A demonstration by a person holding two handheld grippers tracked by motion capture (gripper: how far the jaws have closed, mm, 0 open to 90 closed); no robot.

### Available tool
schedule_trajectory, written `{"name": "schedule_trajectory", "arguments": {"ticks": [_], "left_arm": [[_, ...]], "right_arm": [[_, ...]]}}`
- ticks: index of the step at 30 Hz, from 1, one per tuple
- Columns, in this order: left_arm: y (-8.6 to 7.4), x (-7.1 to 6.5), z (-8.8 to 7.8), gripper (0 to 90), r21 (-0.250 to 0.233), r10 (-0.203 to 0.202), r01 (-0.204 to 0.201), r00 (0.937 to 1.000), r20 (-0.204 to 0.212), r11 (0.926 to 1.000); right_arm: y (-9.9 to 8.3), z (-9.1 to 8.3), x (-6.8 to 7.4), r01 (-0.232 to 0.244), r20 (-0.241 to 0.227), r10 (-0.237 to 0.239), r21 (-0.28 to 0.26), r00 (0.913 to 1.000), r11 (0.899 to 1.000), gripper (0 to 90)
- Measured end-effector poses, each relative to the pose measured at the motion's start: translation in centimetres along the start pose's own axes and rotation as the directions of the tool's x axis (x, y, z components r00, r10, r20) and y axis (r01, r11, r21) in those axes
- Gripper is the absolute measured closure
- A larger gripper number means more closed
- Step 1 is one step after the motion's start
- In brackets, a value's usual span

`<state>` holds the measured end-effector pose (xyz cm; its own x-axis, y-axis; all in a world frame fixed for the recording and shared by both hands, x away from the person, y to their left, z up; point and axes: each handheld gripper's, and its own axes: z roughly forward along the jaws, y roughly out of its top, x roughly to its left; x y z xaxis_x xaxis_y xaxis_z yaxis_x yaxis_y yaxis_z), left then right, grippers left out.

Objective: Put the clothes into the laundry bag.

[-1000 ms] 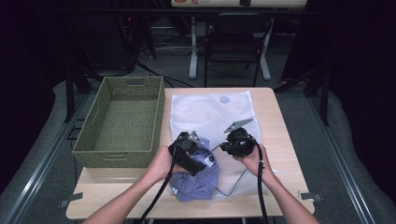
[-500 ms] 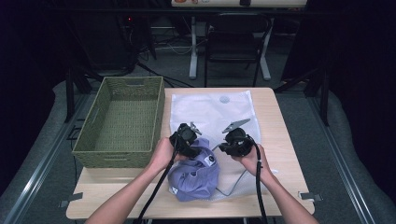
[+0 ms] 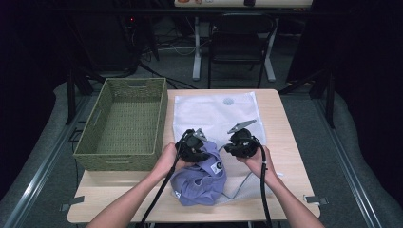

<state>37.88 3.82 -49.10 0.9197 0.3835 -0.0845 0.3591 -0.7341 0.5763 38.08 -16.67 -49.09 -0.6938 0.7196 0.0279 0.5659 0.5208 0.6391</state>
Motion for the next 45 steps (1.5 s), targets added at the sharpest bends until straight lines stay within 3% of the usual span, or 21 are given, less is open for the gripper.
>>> {"name": "schedule_trajectory", "arguments": {"ticks": [2,3,8,9,12,14,15,18,20,22,23,26,27,29,30,31,33,34,39,43,45], "left_arm": [[0.3,-1.1,0.6,86.9,-0.003,0.024,-0.024,0.9988,0.044,0.9997],[0.3,-1.1,0.6,86.9,-0.003,0.024,-0.024,0.9988,0.044,0.9997],[0.5,-2.2,3.0,86.8,0.052,0.044,-0.048,0.9956,0.083,0.9975],[0.5,-2.3,4.2,86.7,0.077,0.048,-0.056,0.9936,0.102,0.9954],[0.5,-2.5,5.1,86.4,0.110,0.045,-0.056,0.9942,0.098,0.9924],[0.5,-2.7,5.9,85.8,0.125,0.065,-0.071,0.9965,0.053,0.9896],[0.5,-2.7,5.9,84.1,0.125,0.065,-0.071,0.9965,0.053,0.9896],[0.5,-2.6,5.3,78.4,0.120,0.057,-0.064,0.9968,0.057,0.9907],[0.5,-2.4,4.7,65.0,0.106,0.049,-0.056,0.9966,0.066,0.9927],[0.5,-2.2,3.6,61.5,0.080,0.036,-0.042,0.9964,0.077,0.9959],[0.5,-2.2,2.4,52.3,0.058,0.026,-0.031,0.9964,0.081,0.9978],[0.5,-2.3,1.1,42.9,0.032,0.024,-0.027,0.9968,0.076,0.9991],[0.4,-2.3,-0.2,40.6,-0.006,0.015,-0.015,0.9985,0.052,0.9999],[0.4,-2.2,-0.9,37.5,-0.020,0.015,-0.014,0.9991,0.040,0.9997],[0.3,-1.7,-1.8,37.9,-0.040,0.009,-0.010,0.9998,-0.020,0.9991],[0.3,-1.7,-1.8,38.6,-0.040,0.009,-0.010,0.9998,-0.020,0.9991],[0.1,-1.1,-1.9,39.0,-0.029,0.004,-0.007,0.9963,-0.086,0.9995],[-0.3,-0.5,-1.4,41.3,-0.022,-0.020,0.017,0.9928,-0.118,0.9996],[-0.9,0.5,-0.1,54.6,0.008,-0.047,0.049,0.9936,-0.103,0.9988],[-1.1,0.6,0.8,77.9,-0.006,-0.069,0.069,0.9944,-0.080,0.9976],[-1.2,0.5,1.3,83.9,0.008,-0.060,0.060,0.9954,-0.076,0.9981]], "right_arm": [[0.1,0.1,-0.1,-0.003,0.009,0.003,-0.006,1.0000,1.000,88.0],[0.1,0.1,-0.1,-0.003,0.009,0.003,-0.006,1.0000,1.000,88.0],[0.3,-0.1,0.1,-0.020,0.026,0.021,-0.028,0.9995,0.999,88.1],[0.3,-0.3,0.0,-0.029,0.031,0.030,-0.046,0.9991,0.999,88.0],[0.4,-0.8,0.0,-0.036,0.024,0.038,-0.073,0.9990,0.997,88.0],[0.4,-1.0,0.1,-0.030,0.018,0.032,-0.073,0.9993,0.997,88.0],[0.3,-1.0,0.2,-0.029,0.013,0.030,-0.068,0.9995,0.997,88.0],[0.1,-1.0,0.2,-0.024,0.004,0.024,-0.055,0.9997,0.998,87.9],[-0.1,-1.1,0.1,-0.026,-0.001,0.026,-0.046,0.9996,0.999,87.8],[-0.1,-1.1,0.0,-0.028,0.001,0.028,-0.046,0.9996,0.999,87.8],[-0.2,-1.2,-0.1,-0.025,-0.002,0.025,-0.042,0.9997,0.999,87.8],[-0.3,-1.2,-0.1,-0.021,-0.003,0.021,-0.039,0.9998,0.999,87.8],[-0.3,-1.2,-0.1,-0.016,-0.002,0.016,-0.039,0.9999,0.999,87.8],[-0.3,-1.2,-0.1,-0.015,-0.001,0.015,-0.037,0.9999,0.999,87.8],[-0.3,-1.2,-0.1,-0.013,0.000,0.013,-0.036,0.9999,0.999,87.8],[-0.2,-1.2,-0.1,-0.014,0.000,0.014,-0.036,0.9999,0.999,87.8],[-0.2,-1.2,0.0,-0.015,0.001,0.015,-0.032,0.9999,0.999,87.8],[-0.2,-1.1,0.0,-0.012,-0.001,0.012,-0.032,0.9999,0.999,87.8],[-0.1,-1.0,0.1,-0.010,-0.004,0.010,-0.028,0.9999,1.000,87.8],[-0.2,-0.8,-0.1,-0.012,-0.011,0.011,-0.022,0.9999,1.000,87.8],[-0.2,-0.8,-0.1,-0.011,-0.011,0.010,-0.021,0.9999,1.000,87.8]]}}
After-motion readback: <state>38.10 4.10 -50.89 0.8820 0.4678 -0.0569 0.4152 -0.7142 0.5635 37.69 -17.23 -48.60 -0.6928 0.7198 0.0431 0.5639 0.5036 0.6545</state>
